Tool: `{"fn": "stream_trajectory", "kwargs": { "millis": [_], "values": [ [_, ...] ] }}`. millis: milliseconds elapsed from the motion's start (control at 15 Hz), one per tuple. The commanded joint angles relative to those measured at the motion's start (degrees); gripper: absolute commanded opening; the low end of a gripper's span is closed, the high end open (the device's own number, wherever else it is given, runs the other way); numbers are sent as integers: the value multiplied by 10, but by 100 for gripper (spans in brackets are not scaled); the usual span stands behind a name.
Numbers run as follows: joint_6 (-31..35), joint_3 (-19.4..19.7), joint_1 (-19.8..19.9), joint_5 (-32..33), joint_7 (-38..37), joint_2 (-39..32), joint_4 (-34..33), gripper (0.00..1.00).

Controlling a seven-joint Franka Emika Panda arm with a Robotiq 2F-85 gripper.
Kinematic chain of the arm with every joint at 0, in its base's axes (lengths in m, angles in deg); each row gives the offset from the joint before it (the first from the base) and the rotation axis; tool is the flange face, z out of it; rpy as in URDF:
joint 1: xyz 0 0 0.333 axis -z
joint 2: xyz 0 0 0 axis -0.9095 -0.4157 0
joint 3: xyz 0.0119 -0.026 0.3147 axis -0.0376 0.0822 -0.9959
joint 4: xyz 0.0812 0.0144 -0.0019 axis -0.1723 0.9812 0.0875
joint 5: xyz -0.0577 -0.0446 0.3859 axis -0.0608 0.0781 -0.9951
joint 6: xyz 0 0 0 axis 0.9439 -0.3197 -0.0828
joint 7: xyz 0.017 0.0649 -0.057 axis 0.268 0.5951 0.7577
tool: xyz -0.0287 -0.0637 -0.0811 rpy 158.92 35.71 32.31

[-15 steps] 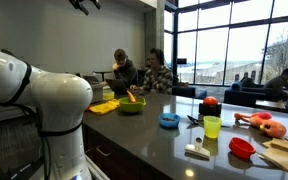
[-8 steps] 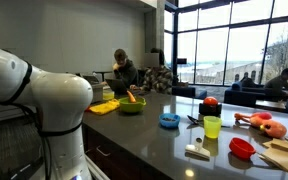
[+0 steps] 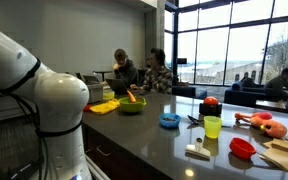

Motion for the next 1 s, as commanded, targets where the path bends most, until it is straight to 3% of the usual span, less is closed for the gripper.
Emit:
{"fn": "stream_trajectory", "kwargs": {
  "millis": [0,400,467,667,933],
  "values": [
    [-55,-111,69,46,51,-76,-110,100],
    [-122,-275,200,99,167,-106,-202,100],
    [-99,-238,160,92,121,-96,-163,100],
    [-108,-273,200,93,146,-95,-186,100],
    [-119,-278,206,90,152,-100,-188,100]
  ]
}}
